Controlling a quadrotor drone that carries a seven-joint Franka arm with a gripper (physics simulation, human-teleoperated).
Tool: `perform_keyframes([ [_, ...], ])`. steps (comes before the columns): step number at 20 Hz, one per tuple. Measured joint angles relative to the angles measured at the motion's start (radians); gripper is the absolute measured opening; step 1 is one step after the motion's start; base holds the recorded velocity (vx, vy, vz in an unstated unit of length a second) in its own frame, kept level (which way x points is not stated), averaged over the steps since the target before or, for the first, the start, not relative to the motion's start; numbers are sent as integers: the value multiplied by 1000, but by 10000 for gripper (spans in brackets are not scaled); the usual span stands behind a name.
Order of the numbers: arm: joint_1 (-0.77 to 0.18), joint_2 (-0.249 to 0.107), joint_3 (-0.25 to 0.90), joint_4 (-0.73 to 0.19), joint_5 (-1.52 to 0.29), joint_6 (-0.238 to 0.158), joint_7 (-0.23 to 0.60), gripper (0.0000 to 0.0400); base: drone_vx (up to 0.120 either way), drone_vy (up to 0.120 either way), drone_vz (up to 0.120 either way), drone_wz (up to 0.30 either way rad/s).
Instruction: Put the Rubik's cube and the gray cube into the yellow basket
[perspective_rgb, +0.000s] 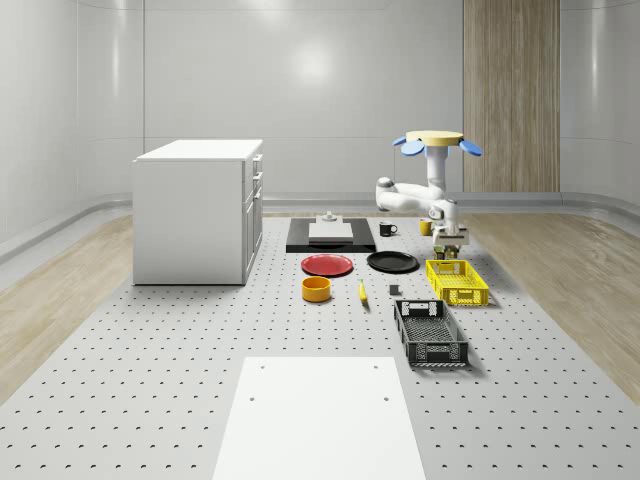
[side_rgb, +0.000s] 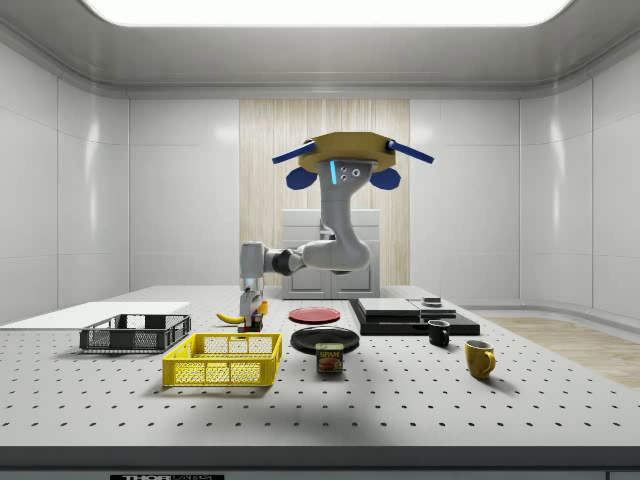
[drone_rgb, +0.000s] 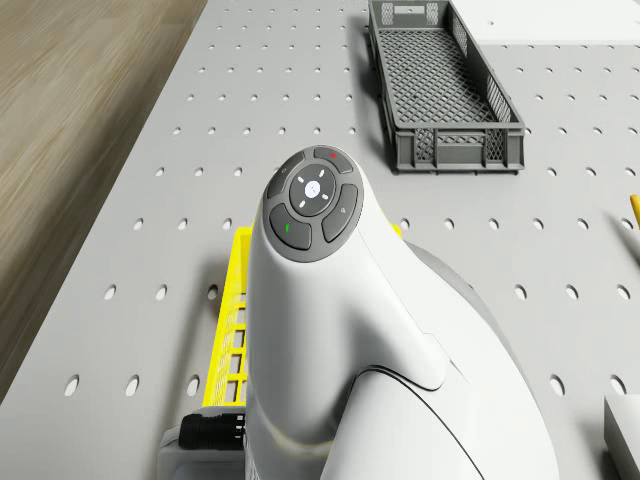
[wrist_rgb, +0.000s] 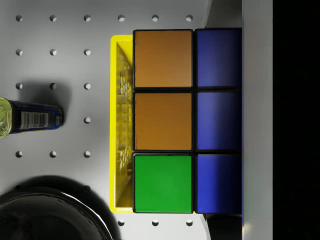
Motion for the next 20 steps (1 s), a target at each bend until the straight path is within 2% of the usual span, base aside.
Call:
perform_keyframes([
  [1, 0, -1, 0, 0, 0, 1, 0, 325, 120, 0, -120, 0],
  [9, -1, -5, -2, 0, -1, 6, 0, 325, 0, 0, -120, 0],
  [20, -20, -11, -151, 23, -142, 55, 4, 325, 0, 0, 0, 0],
])
